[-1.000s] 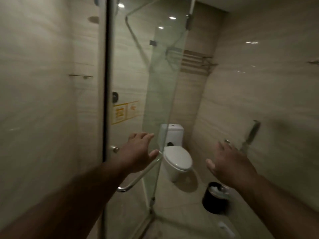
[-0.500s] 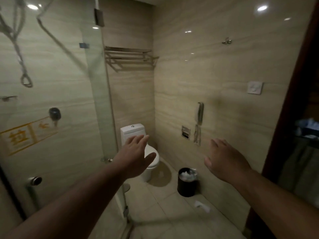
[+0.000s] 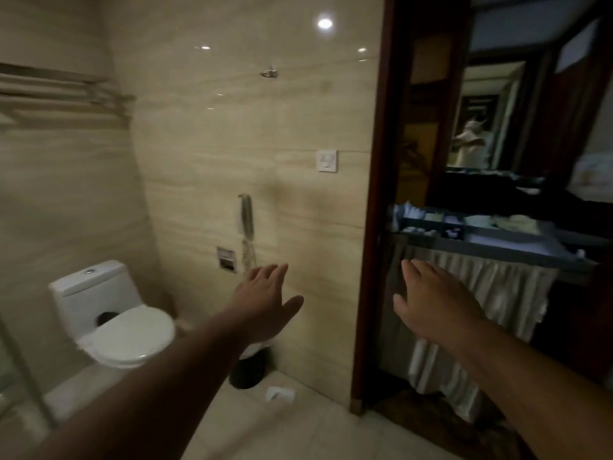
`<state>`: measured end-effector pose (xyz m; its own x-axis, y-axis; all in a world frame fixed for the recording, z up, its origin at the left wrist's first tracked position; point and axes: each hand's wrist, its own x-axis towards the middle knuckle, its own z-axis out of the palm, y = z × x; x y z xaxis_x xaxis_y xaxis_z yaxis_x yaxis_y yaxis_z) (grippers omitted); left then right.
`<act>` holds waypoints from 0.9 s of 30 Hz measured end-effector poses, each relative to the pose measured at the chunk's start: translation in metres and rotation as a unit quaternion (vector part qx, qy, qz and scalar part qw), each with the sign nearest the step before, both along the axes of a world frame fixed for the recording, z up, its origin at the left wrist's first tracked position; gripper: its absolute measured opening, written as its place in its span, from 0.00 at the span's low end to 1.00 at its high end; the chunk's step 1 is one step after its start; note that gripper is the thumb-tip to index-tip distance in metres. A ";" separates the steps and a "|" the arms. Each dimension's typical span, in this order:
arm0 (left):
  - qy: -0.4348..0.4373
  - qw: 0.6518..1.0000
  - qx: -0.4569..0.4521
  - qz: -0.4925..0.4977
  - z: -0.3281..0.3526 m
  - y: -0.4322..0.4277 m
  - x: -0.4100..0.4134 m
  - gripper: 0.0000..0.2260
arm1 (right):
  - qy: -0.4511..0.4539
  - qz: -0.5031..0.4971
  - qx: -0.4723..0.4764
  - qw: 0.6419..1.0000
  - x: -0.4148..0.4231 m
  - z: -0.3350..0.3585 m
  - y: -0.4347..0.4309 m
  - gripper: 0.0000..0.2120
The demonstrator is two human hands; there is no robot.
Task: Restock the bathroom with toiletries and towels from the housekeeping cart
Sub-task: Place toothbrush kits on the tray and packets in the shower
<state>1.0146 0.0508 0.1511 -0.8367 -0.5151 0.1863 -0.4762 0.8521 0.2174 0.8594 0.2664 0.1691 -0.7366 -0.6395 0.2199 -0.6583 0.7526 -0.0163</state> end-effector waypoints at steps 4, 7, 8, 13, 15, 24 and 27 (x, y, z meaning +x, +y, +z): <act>0.028 0.996 -0.008 -0.089 0.004 -0.008 -0.063 0.33 | -0.027 -0.043 -0.014 0.999 -0.039 0.005 0.011 0.33; 0.032 0.990 -0.014 -0.137 0.015 -0.023 -0.104 0.33 | -0.022 -0.073 -0.002 0.997 -0.070 0.011 0.011 0.33; 0.037 0.988 -0.018 -0.148 0.019 -0.028 -0.116 0.33 | -0.017 -0.085 0.001 0.996 -0.080 0.015 0.009 0.33; 0.065 0.975 -0.001 -0.210 0.030 -0.047 -0.174 0.32 | -0.001 -0.145 -0.025 0.989 -0.114 0.023 -0.003 0.33; 0.064 0.969 0.010 -0.236 0.024 -0.052 -0.196 0.32 | 0.002 -0.157 -0.009 0.987 -0.124 0.012 -0.009 0.35; 0.058 0.950 0.049 -0.302 0.010 -0.060 -0.273 0.28 | -0.005 -0.204 0.000 0.979 -0.175 -0.012 -0.022 0.39; 0.050 0.951 0.062 -0.299 0.004 -0.063 -0.302 0.27 | -0.013 -0.215 -0.007 0.976 -0.200 -0.021 -0.026 0.38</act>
<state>0.7121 -0.0119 0.1547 -0.9681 0.0241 0.2495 0.1139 0.9289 0.3523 0.6593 0.2409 0.1479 -0.9417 -0.2665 0.2052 -0.2804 0.9590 -0.0414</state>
